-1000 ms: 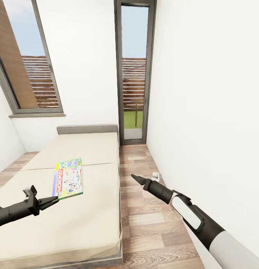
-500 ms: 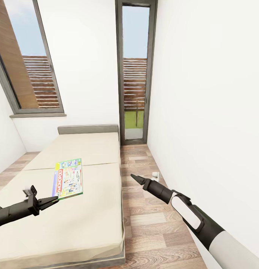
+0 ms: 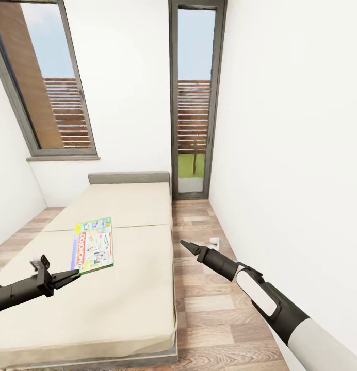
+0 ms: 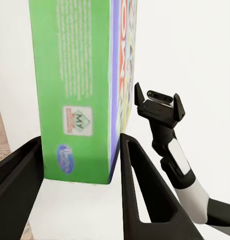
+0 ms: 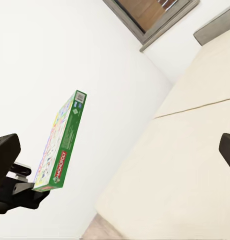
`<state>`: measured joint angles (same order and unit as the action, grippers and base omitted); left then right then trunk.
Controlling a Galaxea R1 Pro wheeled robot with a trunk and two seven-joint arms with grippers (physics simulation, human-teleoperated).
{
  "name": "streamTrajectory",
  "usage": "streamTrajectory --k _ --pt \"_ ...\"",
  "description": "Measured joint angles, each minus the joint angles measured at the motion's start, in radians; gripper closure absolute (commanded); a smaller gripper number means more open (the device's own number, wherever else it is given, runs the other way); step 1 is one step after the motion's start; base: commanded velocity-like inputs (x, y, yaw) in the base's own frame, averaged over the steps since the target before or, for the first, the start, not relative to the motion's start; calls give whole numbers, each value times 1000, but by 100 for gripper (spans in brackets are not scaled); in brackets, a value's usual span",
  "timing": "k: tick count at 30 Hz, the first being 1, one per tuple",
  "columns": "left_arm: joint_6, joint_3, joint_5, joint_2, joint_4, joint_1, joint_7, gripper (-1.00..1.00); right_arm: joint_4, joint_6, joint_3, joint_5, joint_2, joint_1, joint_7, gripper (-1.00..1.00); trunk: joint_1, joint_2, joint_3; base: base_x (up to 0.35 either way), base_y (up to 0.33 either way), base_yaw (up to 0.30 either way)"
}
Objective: Put all the toys in the child's room - the three board games (two on the bed and one on the table), the two jigsaw puzzles on the table, and the tennis ball on the table - inside the toy box on the table in the child's room.
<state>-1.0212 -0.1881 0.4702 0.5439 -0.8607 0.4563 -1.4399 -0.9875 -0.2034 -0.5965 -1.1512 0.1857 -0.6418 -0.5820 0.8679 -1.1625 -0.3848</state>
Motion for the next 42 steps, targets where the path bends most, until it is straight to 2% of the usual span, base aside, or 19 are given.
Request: streamTrajectory --k 7,13,32,42 --pt "-3 -1 -2 0 0 0 0 100 -1 1 0 0 0 0 0 -100 -27 49 22 -2 0 287" --pt "-2 -1 -2 1 0 0 0 100 -3 1 0 0 2 0 -2 -100 -49 91 41 -215 0 258" --pt "-3 -1 1 0 0 0 -1 100 -4 -1 0 0 1 1 0 -100 -123 224 100 -19 0 19" --pt "-3 -1 -1 0 0 0 0 100 -2 -1 -1 0 -1 1 1 -100 -161 294 132 0 0 201"
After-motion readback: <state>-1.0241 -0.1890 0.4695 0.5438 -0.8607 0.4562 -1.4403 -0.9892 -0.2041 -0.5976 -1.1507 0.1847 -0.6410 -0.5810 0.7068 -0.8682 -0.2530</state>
